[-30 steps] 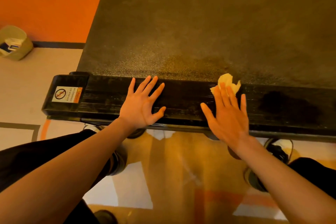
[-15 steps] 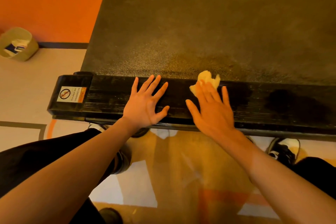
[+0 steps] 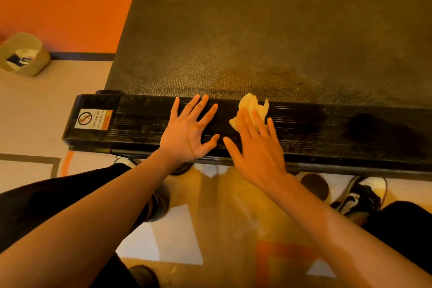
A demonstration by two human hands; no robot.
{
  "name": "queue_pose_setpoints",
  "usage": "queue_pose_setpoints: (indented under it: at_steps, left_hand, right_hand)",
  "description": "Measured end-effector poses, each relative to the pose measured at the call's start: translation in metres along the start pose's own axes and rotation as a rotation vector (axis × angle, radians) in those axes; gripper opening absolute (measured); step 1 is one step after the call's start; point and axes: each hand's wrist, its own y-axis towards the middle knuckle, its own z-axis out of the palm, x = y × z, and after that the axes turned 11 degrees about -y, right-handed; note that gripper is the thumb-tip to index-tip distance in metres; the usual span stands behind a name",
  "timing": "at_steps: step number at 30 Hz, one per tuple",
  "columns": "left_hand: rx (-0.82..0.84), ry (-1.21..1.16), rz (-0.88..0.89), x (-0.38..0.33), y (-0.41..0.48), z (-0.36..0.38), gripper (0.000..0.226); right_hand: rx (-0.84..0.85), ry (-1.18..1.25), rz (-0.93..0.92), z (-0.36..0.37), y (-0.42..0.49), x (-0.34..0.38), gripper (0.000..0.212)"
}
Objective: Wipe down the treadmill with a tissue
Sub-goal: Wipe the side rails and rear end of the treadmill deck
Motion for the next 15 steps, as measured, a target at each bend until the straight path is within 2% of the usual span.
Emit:
queue_pose_setpoints:
  at_steps: [3,6,9,13,15]
  left_hand:
    - [-0.017,0.005,0.010,0.001,0.000,0.001,0.080]
    - [-0.044,-0.005,0.023,0.002,0.000,0.004,0.078]
    - [-0.051,-0.019,0.021,0.003,0.000,0.004,0.078]
    - [-0.039,-0.007,0.021,0.002,-0.001,0.004,0.078]
    - [-0.033,-0.001,0.019,0.003,0.000,0.004,0.079]
  right_hand:
    - [-0.013,-0.053,0.032,0.000,-0.016,-0.044,0.083]
    - [0.023,-0.047,0.153,-0.004,-0.018,-0.079,0.090]
    - [-0.002,0.015,0.229,-0.003,-0.004,-0.058,0.096]
    - [-0.018,0.022,0.076,-0.001,0.014,-0.005,0.092]
    - [-0.005,-0.035,0.009,-0.003,0.011,-0.016,0.091]
